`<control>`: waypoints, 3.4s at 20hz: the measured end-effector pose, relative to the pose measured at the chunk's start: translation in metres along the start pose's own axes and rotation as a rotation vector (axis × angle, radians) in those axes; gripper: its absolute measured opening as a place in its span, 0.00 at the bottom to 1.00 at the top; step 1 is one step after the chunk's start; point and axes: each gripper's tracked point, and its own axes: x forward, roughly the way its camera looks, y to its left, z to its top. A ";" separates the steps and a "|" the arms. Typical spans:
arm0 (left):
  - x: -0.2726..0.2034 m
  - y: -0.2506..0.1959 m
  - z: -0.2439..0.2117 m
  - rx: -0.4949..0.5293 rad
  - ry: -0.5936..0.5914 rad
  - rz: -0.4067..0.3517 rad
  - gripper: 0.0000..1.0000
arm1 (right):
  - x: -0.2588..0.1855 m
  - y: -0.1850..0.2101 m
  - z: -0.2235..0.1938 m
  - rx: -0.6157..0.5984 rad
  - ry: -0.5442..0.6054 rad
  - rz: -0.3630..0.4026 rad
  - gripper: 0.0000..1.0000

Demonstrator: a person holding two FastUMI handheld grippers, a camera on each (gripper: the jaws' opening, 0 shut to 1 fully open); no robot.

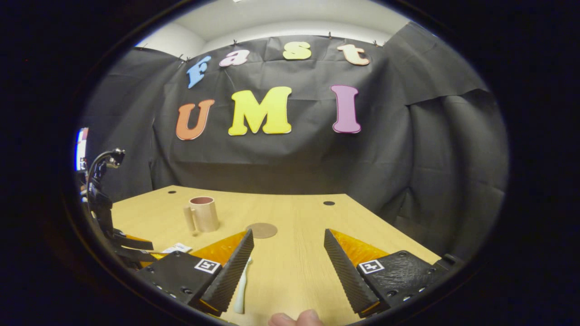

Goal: Put the toothbrush and toothpaste on the desktop into the cup, then pick up the cup and place it on the coaster on the desktop.

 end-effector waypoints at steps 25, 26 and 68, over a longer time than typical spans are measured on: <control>-0.013 -0.001 0.019 0.013 -0.025 0.007 0.42 | 0.016 0.054 -0.068 -0.014 0.211 0.121 0.95; -0.016 0.002 0.026 0.014 -0.048 0.010 0.42 | 0.017 0.060 -0.072 -0.021 0.225 0.129 0.96; 0.017 0.021 0.232 -0.068 -0.480 -0.025 0.41 | 0.042 0.089 -0.047 0.236 0.335 0.275 0.00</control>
